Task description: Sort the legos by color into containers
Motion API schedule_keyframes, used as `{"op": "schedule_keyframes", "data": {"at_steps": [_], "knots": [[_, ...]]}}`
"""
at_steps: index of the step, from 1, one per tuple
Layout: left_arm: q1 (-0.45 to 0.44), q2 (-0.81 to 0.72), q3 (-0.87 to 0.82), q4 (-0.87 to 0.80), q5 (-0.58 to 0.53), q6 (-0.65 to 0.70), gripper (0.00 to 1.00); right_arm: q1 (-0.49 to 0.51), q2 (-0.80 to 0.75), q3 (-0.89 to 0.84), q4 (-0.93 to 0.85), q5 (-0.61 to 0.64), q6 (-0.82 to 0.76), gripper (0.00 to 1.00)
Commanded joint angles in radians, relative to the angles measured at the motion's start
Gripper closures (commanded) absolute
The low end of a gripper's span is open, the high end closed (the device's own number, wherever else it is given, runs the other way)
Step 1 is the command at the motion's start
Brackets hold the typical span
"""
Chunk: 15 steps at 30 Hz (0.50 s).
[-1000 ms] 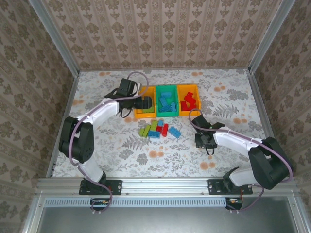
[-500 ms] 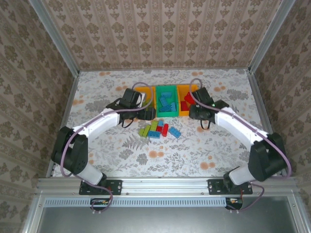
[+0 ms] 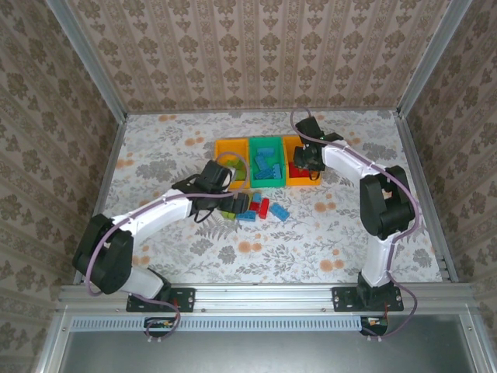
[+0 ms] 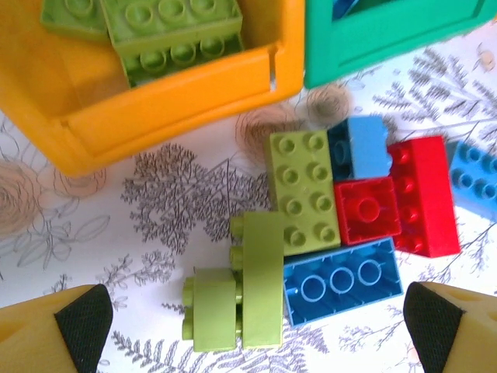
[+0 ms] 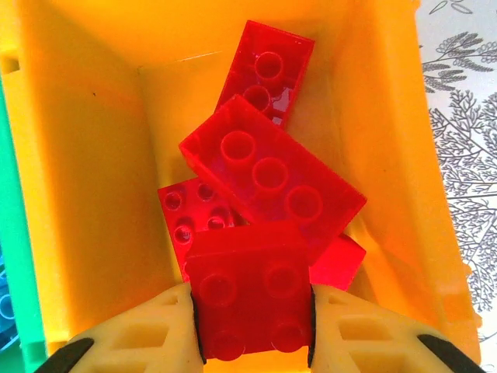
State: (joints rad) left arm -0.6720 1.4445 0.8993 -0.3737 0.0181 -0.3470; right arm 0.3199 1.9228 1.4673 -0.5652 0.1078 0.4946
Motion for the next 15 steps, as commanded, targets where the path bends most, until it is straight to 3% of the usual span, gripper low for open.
{"op": "schedule_keyframes", "data": {"at_steps": [1,9,15], "knots": [[-0.01,-0.006,-0.037,-0.019,-0.018,-0.034,0.0,0.0,0.017,0.038,-0.015,-0.016,0.011,0.66],[-0.013,0.019,-0.062,0.005,-0.021,-0.018,0.01,-0.001,0.004,0.01,-0.007,-0.03,0.018,0.32],[0.004,0.059,-0.042,-0.01,-0.049,-0.039,0.03,-0.001,-0.019,-0.019,0.001,-0.04,0.016,0.25]]}}
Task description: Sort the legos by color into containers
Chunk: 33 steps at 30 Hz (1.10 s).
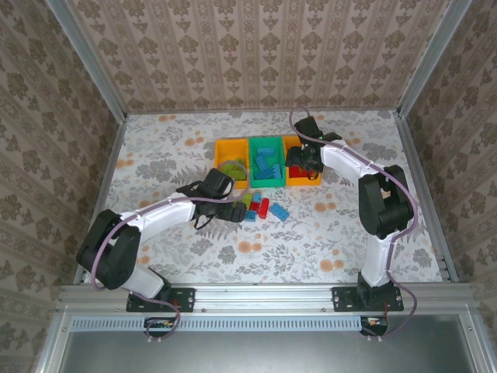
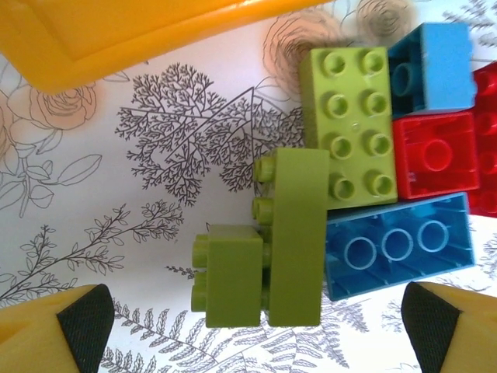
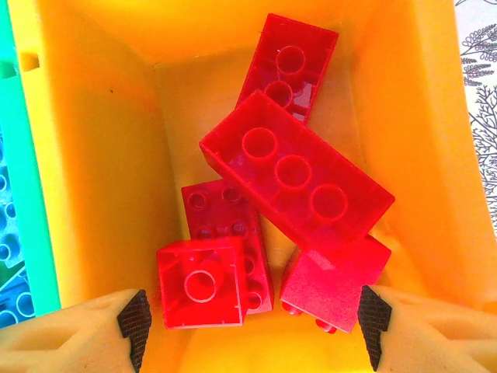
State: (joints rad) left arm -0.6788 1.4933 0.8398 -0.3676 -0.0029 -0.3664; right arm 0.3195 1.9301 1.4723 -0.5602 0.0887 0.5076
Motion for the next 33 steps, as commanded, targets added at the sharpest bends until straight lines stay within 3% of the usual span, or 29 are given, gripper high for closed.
{"op": "schedule_keyframes", "data": {"at_steps": [1,12,33], "knots": [[0.016,0.004,0.012,-0.013,-0.028,-0.026,0.03,0.0,-0.032,-0.029,-0.004,-0.018,0.0,0.24],[0.072,-0.063,-0.061,0.001,-0.028,-0.063,0.07,0.0,-0.028,-0.04,0.007,-0.034,0.002,0.23],[0.144,-0.008,-0.105,0.01,-0.028,-0.065,0.09,-0.001,-0.037,-0.049,0.002,-0.029,0.0,0.22]]}}
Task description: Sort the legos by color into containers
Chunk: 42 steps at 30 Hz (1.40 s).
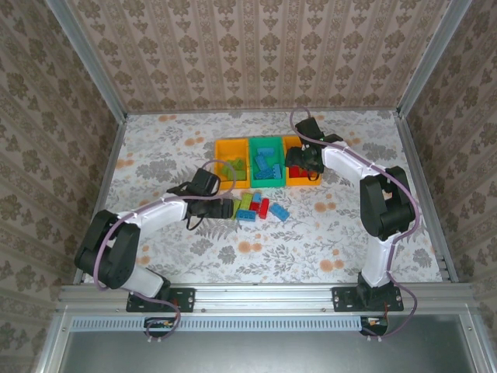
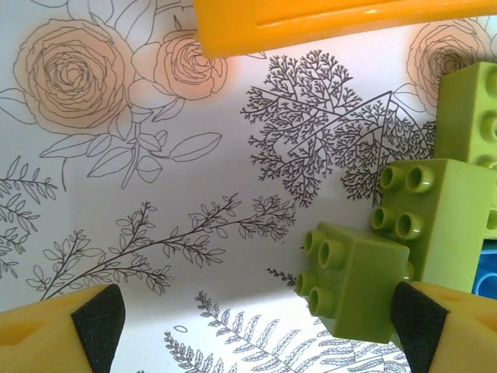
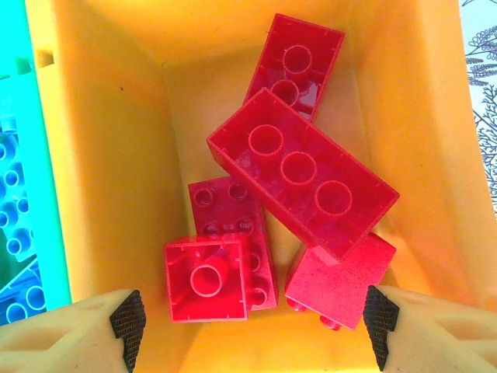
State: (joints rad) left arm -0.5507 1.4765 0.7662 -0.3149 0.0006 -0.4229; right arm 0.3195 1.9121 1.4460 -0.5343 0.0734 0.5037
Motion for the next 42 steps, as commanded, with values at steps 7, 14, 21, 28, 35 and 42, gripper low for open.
{"op": "schedule_keyframes", "data": {"at_steps": [7,14,21,28,35,42], "knots": [[0.038,-0.061,-0.076,-0.077,-0.061,-0.01,0.1,0.0,-0.018,-0.022,-0.022,-0.015,0.005,0.22],[0.04,-0.123,-0.087,-0.106,-0.062,-0.012,0.1,0.0,-0.02,-0.024,-0.016,-0.026,0.01,0.21],[0.033,-0.172,-0.079,-0.095,-0.029,-0.015,0.11,0.001,-0.022,-0.028,-0.012,-0.029,0.014,0.21],[-0.001,-0.166,-0.079,-0.074,0.004,0.013,0.1,0.0,-0.022,-0.027,-0.008,-0.035,0.017,0.21],[-0.019,-0.109,-0.077,-0.076,0.008,0.041,0.1,0.0,-0.022,-0.027,-0.011,-0.036,0.011,0.19],[-0.02,-0.053,-0.055,-0.063,0.001,0.05,0.14,0.0,-0.016,-0.027,-0.01,-0.038,0.01,0.19]]}}
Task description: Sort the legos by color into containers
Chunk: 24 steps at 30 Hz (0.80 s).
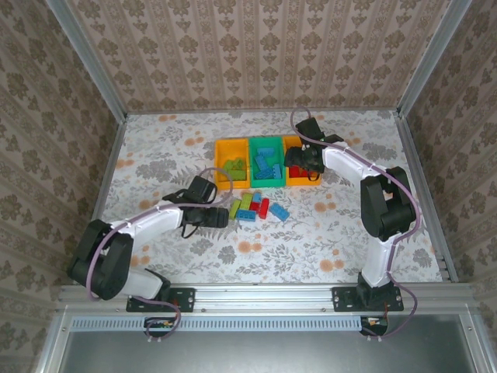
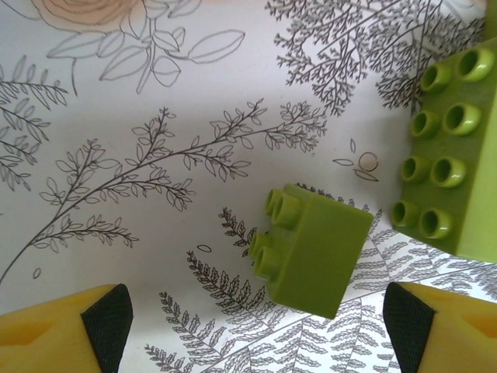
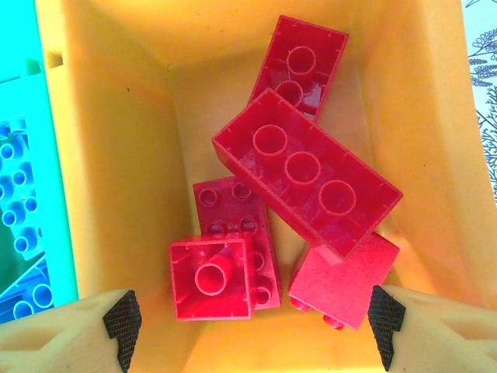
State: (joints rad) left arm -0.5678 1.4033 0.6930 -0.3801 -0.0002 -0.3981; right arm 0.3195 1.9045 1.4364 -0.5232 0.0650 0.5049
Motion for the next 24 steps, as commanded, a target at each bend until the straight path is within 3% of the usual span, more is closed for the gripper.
{"op": "schedule_keyframes", "data": {"at_steps": [1,8,14,24], "knots": [[-0.003,0.032,0.025,0.005,0.006,0.027,0.15,0.0,-0.009,-0.016,-0.021,-0.03,0.009,0.18],[-0.004,0.104,0.062,0.017,0.018,0.041,0.27,0.0,-0.009,-0.018,-0.022,-0.03,0.007,0.18],[-0.004,0.114,0.059,0.041,0.043,0.038,0.48,0.0,-0.008,-0.019,-0.02,-0.033,0.008,0.18],[-0.001,0.062,0.068,0.032,0.041,0.026,0.7,0.001,-0.034,-0.033,-0.02,-0.032,0.009,0.17]]}}
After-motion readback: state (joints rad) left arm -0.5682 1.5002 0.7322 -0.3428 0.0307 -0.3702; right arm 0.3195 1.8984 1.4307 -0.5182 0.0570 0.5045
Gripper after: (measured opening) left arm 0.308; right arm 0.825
